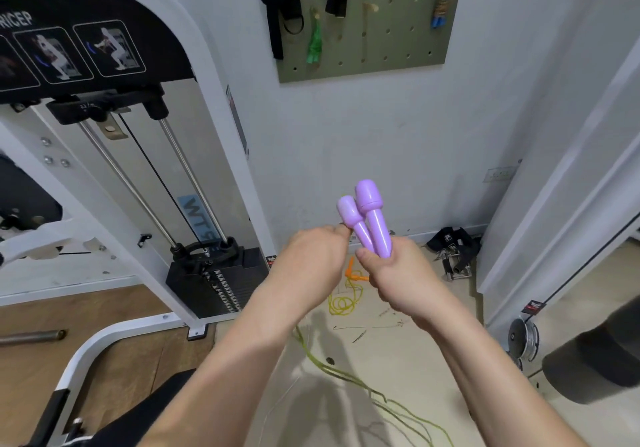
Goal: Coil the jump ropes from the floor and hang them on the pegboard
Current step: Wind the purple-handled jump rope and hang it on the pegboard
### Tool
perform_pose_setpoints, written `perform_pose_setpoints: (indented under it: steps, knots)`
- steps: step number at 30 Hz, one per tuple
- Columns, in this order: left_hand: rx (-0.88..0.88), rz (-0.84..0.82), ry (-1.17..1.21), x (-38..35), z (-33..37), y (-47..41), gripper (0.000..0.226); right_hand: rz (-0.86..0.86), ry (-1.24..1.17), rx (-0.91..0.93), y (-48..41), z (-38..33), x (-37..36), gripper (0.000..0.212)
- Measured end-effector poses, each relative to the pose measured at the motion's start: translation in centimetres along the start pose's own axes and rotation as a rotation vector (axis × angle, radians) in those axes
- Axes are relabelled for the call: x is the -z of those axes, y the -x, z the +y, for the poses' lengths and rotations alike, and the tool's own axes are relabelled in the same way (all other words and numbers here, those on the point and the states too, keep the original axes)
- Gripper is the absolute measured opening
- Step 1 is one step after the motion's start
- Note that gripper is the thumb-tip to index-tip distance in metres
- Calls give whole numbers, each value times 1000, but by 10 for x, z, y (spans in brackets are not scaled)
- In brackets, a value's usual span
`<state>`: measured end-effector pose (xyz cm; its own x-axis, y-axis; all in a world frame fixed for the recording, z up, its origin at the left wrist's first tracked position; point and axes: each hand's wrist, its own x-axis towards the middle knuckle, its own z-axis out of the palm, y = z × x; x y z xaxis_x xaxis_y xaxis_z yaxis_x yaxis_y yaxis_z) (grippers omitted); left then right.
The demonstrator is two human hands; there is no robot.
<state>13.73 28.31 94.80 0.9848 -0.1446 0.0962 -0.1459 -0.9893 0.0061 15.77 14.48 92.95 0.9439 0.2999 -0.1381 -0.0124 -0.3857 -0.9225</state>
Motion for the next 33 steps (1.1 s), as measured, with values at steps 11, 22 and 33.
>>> perform_pose_setpoints:
  steps: [11,22,33]
  knots:
    - [-195,28,-246,25,-13,13,13,-4,1312,306,-4,-12,13,23]
    - [-368,-197,174,62,-33,14,25,-295,1661,758,24,-48,23,21]
    - [-190,-594,1035,62,-49,8,30,-149,1363,1460,17,-48,41,10]
